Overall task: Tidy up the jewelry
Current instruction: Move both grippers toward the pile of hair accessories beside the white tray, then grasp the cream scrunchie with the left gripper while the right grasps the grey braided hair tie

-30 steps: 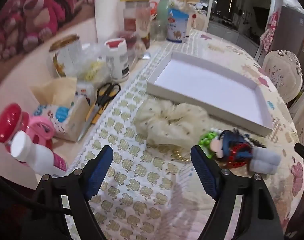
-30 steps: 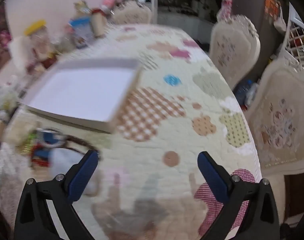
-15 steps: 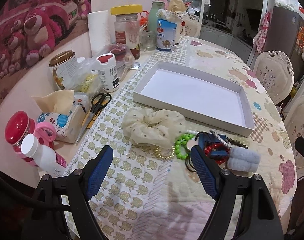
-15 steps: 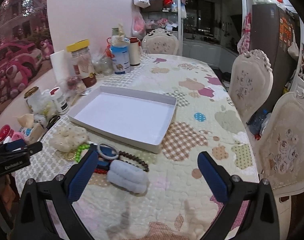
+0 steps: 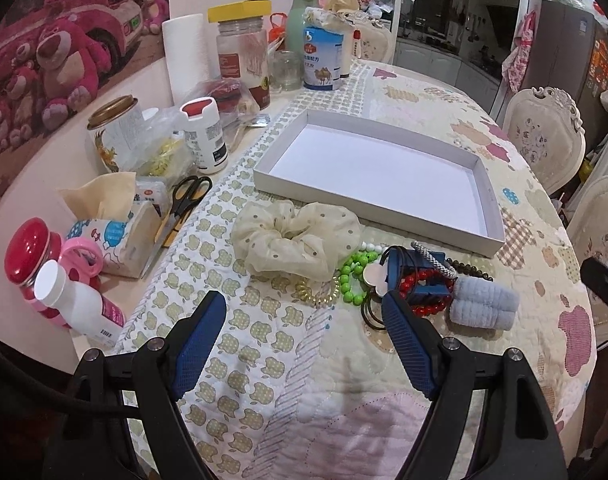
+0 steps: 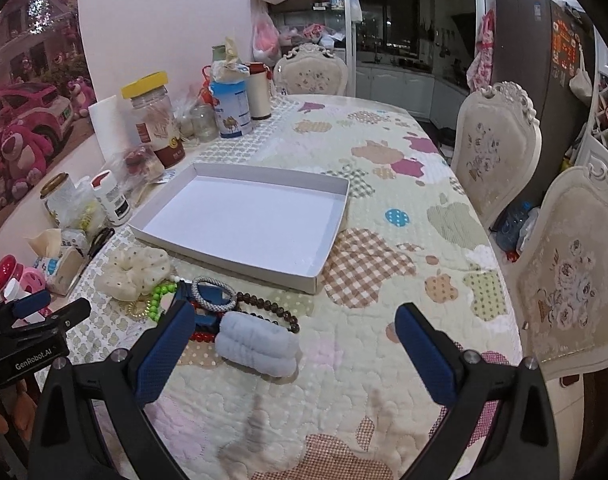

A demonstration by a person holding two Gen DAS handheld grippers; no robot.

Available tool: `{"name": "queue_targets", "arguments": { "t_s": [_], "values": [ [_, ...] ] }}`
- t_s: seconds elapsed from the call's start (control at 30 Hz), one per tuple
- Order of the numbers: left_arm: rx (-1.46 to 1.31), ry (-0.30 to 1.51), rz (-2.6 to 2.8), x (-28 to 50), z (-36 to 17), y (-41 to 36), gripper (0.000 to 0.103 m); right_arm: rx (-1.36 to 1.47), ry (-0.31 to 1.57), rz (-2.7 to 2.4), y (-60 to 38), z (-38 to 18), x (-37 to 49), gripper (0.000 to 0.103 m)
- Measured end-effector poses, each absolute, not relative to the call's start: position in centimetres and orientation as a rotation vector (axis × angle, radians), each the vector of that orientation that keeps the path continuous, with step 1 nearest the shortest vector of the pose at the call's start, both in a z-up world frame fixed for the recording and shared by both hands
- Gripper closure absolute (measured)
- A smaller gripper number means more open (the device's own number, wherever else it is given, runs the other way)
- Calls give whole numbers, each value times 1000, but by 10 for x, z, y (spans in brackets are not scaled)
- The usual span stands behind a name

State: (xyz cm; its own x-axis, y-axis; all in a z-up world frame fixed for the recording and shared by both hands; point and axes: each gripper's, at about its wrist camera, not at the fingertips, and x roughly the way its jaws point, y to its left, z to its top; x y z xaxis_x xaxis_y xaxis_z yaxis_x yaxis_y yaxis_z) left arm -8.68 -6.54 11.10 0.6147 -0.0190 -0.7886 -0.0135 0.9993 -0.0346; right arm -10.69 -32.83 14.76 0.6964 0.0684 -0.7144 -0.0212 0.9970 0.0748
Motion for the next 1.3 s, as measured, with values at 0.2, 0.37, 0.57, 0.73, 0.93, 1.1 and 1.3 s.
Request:
{"name": "queue_targets", "arguments": {
  "t_s": [0.2, 0.37, 0.57, 0.73, 0.93, 1.1, 1.3],
  "values": [
    [-45, 925, -4, -85, 106, -63, 25, 55, 825, 43, -329, 143, -103, 1],
    [-91, 953, -15, -83, 100, -51, 25, 47, 834, 30, -333, 140, -101, 1],
    [-211, 976, -21, -83, 95, -28, 25, 70, 855, 33, -343, 131, -97, 1],
    [-226, 983, -6, -74, 95, -15, 25, 82, 869, 78, -341, 123, -95, 1],
    [-283, 998, 5, -54, 94, -2, 25, 87, 917, 164, -328, 106, -89, 1],
    [-318, 1020, 10, -33, 87, 8, 25, 68, 925, 214, -313, 98, -85, 2],
    [-340, 1058, 7, -8, 73, 12, 25, 85, 945, 252, -310, 92, -72, 11]
  ]
}}
